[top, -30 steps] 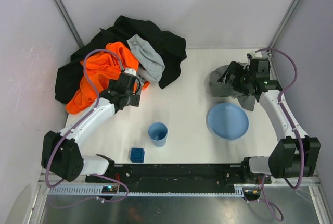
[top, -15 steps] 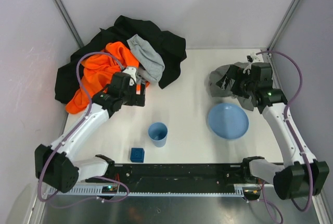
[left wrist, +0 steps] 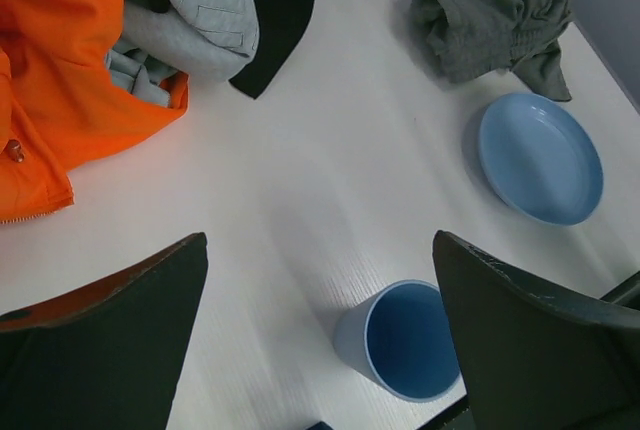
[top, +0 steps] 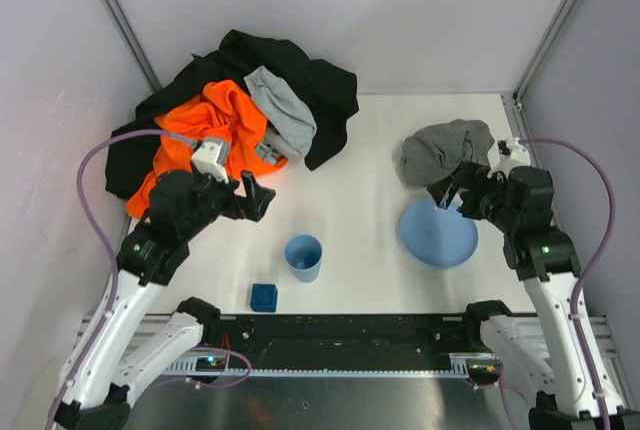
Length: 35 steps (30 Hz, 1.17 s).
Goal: Pick out a specific cloth from the pile
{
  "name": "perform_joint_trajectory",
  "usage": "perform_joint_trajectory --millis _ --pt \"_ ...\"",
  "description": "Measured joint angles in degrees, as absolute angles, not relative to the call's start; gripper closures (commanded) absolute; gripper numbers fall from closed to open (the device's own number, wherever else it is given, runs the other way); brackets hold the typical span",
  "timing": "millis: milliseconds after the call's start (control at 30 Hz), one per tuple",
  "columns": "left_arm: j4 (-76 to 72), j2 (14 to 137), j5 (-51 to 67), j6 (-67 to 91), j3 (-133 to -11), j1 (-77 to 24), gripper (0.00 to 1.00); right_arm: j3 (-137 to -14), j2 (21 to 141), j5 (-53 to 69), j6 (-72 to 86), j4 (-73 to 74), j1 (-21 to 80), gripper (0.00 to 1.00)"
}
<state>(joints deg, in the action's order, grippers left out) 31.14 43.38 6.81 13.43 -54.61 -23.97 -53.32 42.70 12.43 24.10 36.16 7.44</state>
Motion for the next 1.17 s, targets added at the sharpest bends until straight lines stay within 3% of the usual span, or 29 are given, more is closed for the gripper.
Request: perform_joint_trajectory --millis 467,1167 --pt "34.30 23.18 -4.97 16.60 -47.03 -23.97 0.00 -53.12 30.46 11.07 22.33 40.14 7.44 0.01" --pt "37.34 33.34 -7.16 15.97 -49.65 -23.97 0.00 -52.99 35.22 10.41 21.80 38.89 7.44 0.01"
